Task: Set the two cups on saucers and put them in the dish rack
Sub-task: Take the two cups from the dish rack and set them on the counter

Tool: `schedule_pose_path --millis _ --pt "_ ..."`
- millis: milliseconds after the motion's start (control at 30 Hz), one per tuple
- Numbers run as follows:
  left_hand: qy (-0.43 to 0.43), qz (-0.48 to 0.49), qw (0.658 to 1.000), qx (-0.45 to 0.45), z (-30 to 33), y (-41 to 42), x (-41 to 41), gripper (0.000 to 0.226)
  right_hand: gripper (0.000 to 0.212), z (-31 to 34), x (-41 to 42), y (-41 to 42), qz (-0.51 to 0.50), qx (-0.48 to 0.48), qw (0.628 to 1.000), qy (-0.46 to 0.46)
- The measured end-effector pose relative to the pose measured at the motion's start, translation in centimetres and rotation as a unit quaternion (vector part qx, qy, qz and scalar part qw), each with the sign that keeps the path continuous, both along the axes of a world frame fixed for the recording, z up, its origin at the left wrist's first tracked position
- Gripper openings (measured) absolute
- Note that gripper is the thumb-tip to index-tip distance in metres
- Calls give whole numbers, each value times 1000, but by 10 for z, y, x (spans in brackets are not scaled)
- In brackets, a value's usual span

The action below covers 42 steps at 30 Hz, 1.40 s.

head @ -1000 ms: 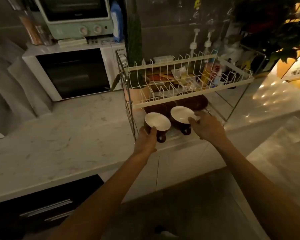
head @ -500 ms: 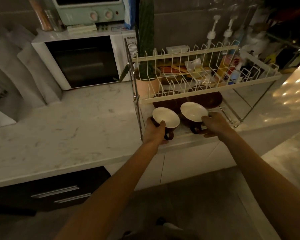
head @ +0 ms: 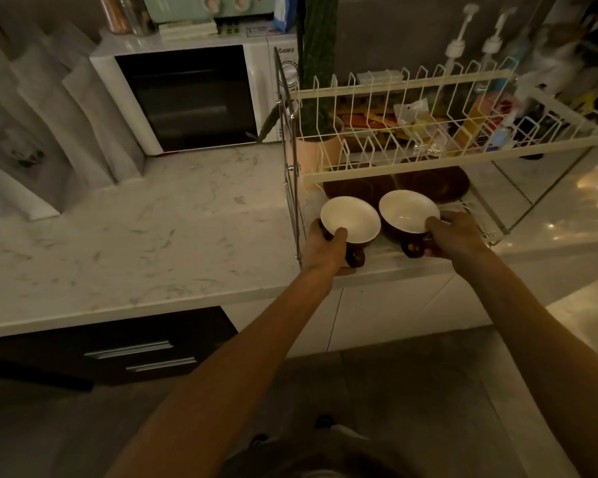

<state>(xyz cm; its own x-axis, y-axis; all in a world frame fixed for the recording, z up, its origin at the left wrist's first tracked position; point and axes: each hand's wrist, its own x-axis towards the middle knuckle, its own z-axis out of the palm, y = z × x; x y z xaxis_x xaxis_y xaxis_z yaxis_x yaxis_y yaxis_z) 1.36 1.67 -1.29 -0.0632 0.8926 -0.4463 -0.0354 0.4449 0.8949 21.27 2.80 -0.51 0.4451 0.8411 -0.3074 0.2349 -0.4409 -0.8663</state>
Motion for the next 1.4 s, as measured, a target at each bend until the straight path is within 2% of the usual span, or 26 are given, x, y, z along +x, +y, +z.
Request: schedule_pose_path --millis 200,467,567,767,1067,1400 --pt "-20 -26 999 5 10 -20 -10 49 43 12 7 -27 -4 20 999 -46" --pt "-1 -154 988 -25 16 -71 -48 50 40 26 1 -75 25 2 997 -73" --pt "0 -172 985 -25 12 -89 -71 49 42 24 -16 -89 46 -16 996 -71" --pt "18 -124 991 -41 2 -113 -127 47 45 9 -56 -104 114 -36 991 -63" --pt "6 24 998 -62 3 -117 -203 51 46 9 -139 -94 206 -25 977 -53" --pt "-14 109 993 -49 -2 -103 -268 53 46 -2 -223 -69 219 -7 976 -7"
